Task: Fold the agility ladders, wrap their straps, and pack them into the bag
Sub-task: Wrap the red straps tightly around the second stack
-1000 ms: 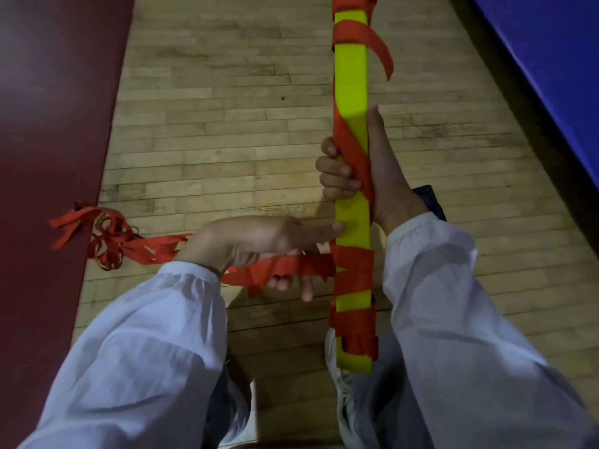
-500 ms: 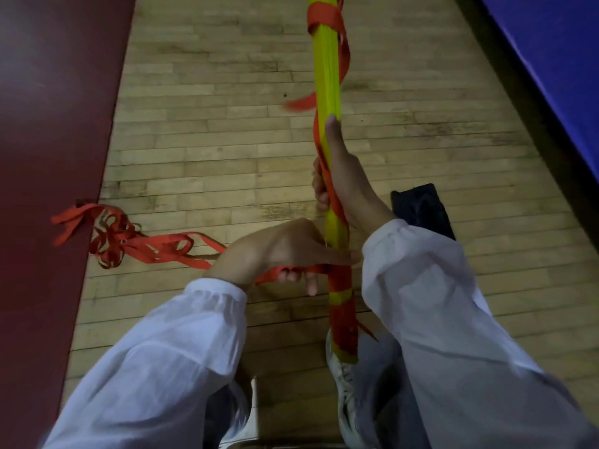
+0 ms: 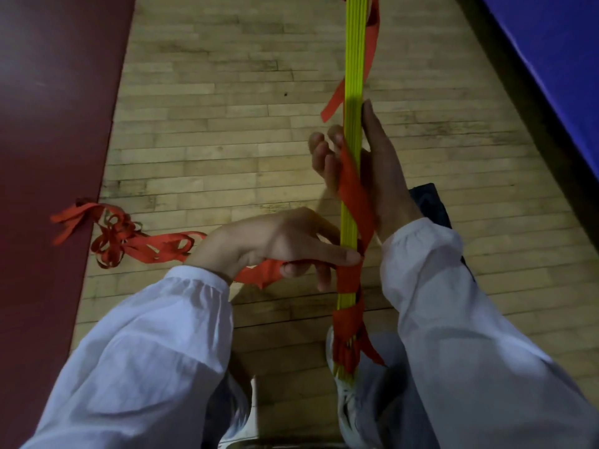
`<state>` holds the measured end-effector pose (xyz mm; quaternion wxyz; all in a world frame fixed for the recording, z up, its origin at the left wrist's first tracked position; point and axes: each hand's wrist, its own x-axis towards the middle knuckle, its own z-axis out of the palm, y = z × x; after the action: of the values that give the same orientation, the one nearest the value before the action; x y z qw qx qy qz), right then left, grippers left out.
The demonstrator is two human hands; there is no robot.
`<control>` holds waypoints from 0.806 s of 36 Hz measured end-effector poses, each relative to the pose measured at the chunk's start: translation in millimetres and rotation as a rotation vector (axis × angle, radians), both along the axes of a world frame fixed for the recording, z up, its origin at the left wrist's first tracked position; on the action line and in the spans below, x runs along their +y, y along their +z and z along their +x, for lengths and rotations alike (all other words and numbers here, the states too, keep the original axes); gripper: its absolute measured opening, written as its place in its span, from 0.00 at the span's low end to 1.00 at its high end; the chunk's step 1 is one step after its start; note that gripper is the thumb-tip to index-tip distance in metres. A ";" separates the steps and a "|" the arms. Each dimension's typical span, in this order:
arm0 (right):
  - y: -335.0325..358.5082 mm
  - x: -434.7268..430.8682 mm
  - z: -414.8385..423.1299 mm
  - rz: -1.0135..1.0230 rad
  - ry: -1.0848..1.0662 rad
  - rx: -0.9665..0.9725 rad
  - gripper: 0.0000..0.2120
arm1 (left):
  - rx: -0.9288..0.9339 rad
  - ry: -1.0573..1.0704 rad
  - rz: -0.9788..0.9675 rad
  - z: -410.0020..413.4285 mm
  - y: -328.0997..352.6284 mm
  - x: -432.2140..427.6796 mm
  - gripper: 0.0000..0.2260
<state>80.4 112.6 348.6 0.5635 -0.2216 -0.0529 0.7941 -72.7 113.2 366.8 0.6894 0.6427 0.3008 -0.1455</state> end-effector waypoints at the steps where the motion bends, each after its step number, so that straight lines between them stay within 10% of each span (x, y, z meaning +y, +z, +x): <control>1: 0.8 -2.2 0.1 0.018 0.043 -0.014 0.20 | -0.015 -0.018 -0.003 -0.5 0.5 -0.2 0.12; 29: 2.0 6.8 -6.9 -0.087 0.135 -0.674 0.23 | 0.120 0.094 0.074 0.0 -8.8 3.2 0.18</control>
<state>73.5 119.4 350.6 0.4507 -0.4912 -0.2165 0.7133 -72.7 116.4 358.1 0.6520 0.6429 0.3766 -0.1401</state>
